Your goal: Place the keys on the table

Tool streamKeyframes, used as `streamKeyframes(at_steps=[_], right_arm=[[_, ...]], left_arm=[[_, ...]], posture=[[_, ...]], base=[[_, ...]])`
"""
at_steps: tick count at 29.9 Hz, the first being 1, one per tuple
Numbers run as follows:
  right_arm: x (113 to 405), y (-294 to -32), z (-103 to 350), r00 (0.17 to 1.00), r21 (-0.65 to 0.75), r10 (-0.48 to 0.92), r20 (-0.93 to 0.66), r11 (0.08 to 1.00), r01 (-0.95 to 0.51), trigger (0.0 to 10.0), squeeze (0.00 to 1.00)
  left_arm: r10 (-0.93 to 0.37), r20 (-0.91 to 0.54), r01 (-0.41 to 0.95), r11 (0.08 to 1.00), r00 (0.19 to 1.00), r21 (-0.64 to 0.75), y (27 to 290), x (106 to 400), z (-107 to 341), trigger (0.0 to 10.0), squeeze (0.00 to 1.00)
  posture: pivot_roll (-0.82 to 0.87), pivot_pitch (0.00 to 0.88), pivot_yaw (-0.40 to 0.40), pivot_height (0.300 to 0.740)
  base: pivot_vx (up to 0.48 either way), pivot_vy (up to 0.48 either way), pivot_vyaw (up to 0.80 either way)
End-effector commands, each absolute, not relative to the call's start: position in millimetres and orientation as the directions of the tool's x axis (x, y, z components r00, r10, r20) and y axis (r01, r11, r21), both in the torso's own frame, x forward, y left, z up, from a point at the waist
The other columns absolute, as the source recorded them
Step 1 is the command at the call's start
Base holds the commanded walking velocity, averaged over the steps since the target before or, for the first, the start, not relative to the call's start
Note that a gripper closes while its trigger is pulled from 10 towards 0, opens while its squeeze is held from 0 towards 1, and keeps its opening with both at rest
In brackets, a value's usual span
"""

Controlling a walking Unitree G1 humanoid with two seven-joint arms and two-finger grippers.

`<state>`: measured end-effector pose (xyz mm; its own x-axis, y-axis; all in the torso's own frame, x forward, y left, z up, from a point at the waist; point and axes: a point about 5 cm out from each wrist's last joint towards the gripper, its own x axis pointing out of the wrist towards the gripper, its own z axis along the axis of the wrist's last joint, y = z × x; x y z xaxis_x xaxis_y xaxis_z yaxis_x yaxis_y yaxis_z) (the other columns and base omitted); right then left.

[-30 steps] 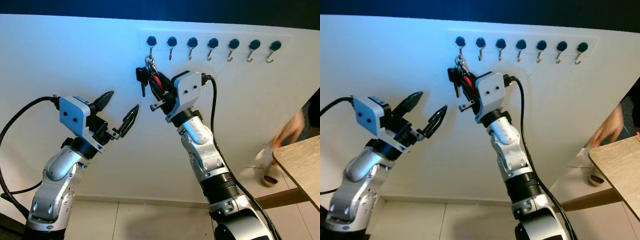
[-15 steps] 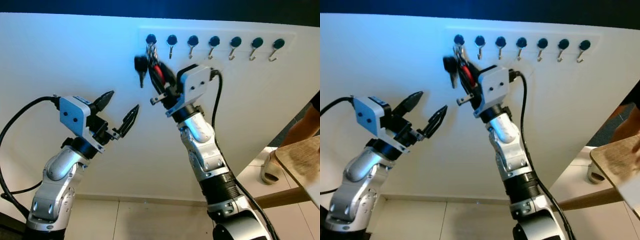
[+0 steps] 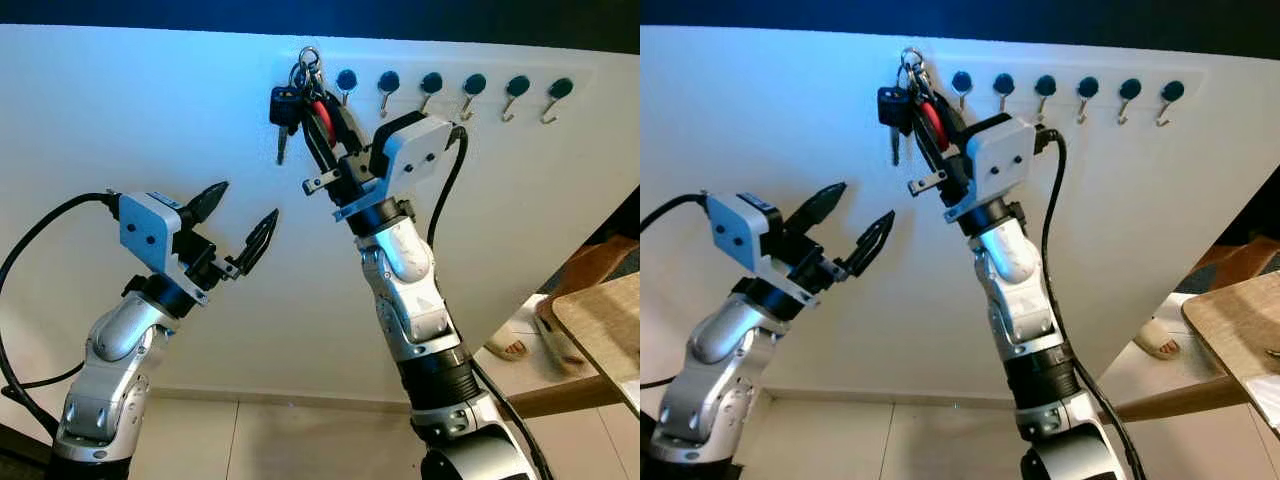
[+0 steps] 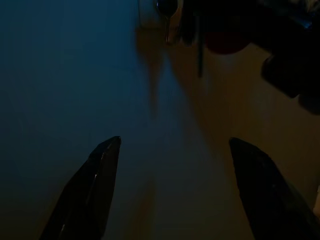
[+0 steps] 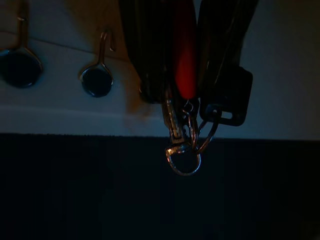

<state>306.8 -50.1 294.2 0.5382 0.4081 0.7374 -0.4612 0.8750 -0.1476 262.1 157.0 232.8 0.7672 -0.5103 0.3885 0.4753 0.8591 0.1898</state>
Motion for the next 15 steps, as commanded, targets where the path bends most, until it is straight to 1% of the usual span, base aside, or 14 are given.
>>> streamKeyframes(at_steps=[1, 2, 5, 6, 9, 13, 15], right_arm=[[299.6, -61.7, 289.0, 0.539, -0.137, 0.367, 0.758, 0.898, -0.418, 9.0, 0.00], [299.6, -61.7, 289.0, 0.539, -0.137, 0.367, 0.758, 0.898, -0.418, 9.0, 0.00], [293.5, -83.6, 271.8, 0.598, -0.113, 0.304, 0.741, 0.936, -0.335, 9.0, 0.00], [293.5, -83.6, 271.8, 0.598, -0.113, 0.304, 0.741, 0.936, -0.335, 9.0, 0.00], [280.0, -111.7, 247.4, 0.666, -0.127, 0.261, 0.699, 0.962, -0.243, 9.2, 0.00], [274.0, -121.7, 236.7, 0.695, -0.143, 0.249, 0.674, 0.968, -0.208, 9.3, 0.00], [270.2, -129.1, 224.2, 0.725, -0.153, 0.240, 0.646, 0.971, -0.185, 9.6, 0.00]], left_arm=[[-0.514, 0.336, 0.466, 0.857, 0.789, 0.218, 160.6, 259.9, 219.2, 10.0, 0.00], [-0.514, 0.336, 0.466, 0.857, 0.789, 0.218, 160.6, 259.9, 219.2, 10.0, 0.00], [-0.490, 0.262, 0.444, 0.869, 0.831, 0.218, 171.9, 254.5, 195.4, 10.0, 0.00], [-0.490, 0.262, 0.444, 0.869, 0.831, 0.218, 171.9, 254.5, 195.4, 10.0, 0.00], [-0.410, 0.156, 0.380, 0.906, 0.899, 0.186, 194.8, 245.4, 157.5, 10.0, 0.00], [-0.362, 0.110, 0.341, 0.925, 0.926, 0.169, 205.0, 241.4, 140.9, 10.0, 0.00], [-0.322, 0.067, 0.309, 0.938, 0.944, 0.157, 211.7, 238.3, 126.8, 10.0, 0.00]], posture=[[0.07, 0.132, -0.026, 0.740], [0.07, 0.132, -0.026, 0.740], [0.07, 0.135, -0.022, 0.740], [0.07, 0.135, -0.022, 0.740], [0.07, 0.136, -0.008, 0.740], [0.06, 0.136, 0.001, 0.740], [0.06, 0.135, 0.005, 0.740]], base=[[0.000, 0.000, 0.00], [0.000, 0.000, 0.00], [0.000, 0.000, 0.00], [0.000, 0.000, 0.00], [0.000, 0.000, 0.00], [0.000, 0.000, 0.00], [0.000, 0.000, 0.00]])
